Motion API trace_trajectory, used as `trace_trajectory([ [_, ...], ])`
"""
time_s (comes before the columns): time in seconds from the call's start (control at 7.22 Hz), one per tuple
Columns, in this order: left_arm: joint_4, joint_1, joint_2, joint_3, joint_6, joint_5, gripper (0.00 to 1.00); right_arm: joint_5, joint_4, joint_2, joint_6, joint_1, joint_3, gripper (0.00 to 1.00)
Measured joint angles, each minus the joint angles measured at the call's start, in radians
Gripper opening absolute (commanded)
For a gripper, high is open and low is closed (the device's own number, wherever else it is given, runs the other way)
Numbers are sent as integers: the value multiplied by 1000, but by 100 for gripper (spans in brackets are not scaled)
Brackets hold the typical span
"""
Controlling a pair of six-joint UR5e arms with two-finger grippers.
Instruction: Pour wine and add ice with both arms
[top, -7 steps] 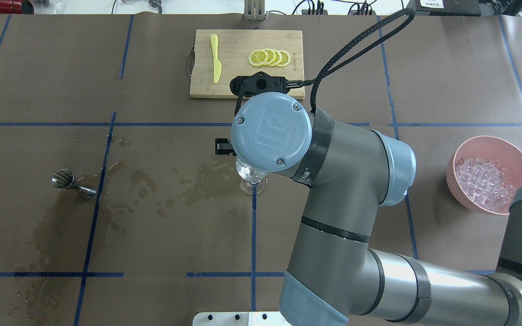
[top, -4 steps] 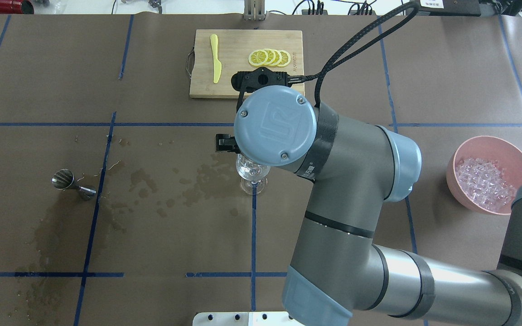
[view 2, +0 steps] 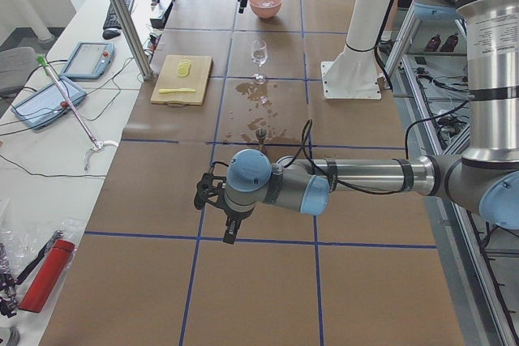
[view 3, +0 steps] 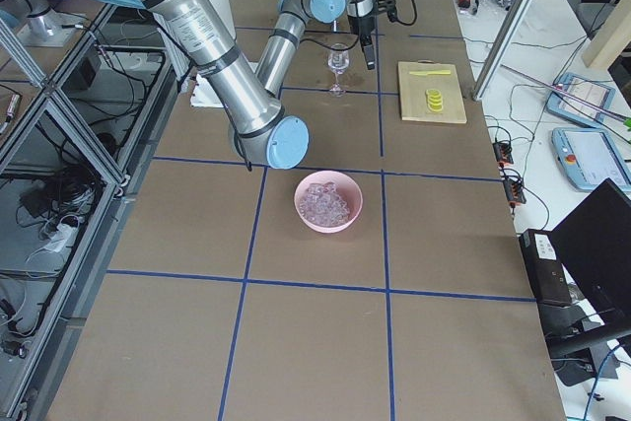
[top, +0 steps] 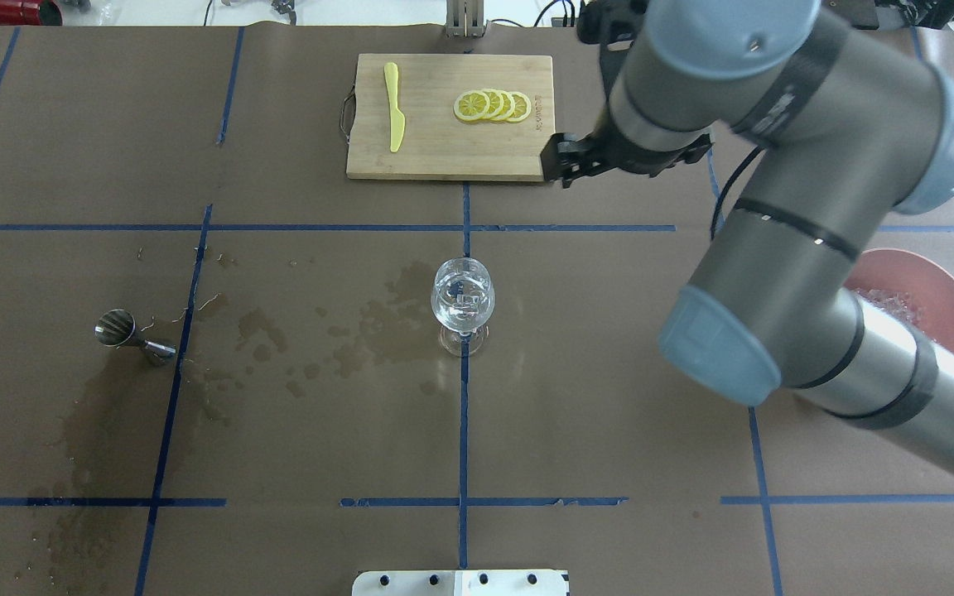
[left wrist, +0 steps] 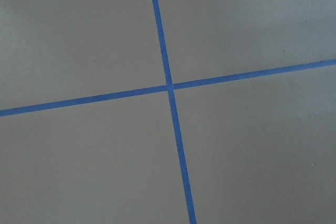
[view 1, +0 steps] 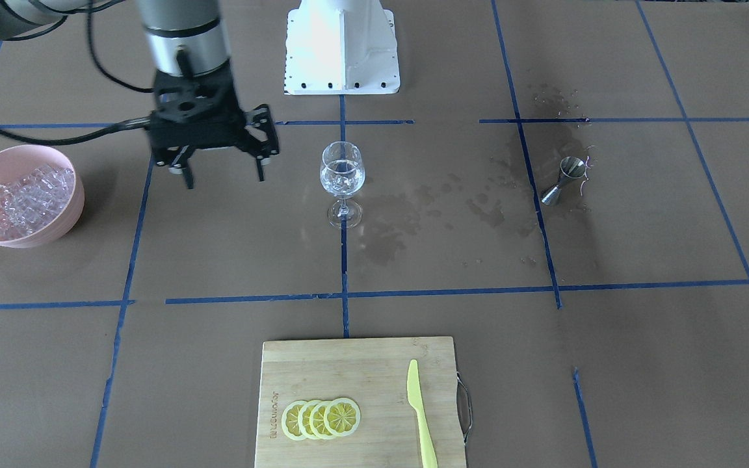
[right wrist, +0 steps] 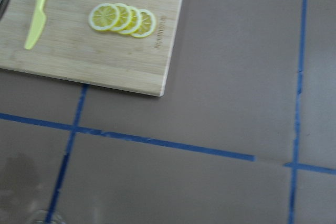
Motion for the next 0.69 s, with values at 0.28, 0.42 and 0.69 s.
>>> trace_trajectory([
  [0.28,1,0,0,-7,1,1,100,132,4,-155,-361,211,2,100],
  [0.42,2,-1,0,-7,1,2,100,166,6,-243,-511,296,0,100],
  [0.69,2,-2,2,-7,0,3,100,218,19,-436,-736,440,-1,100],
])
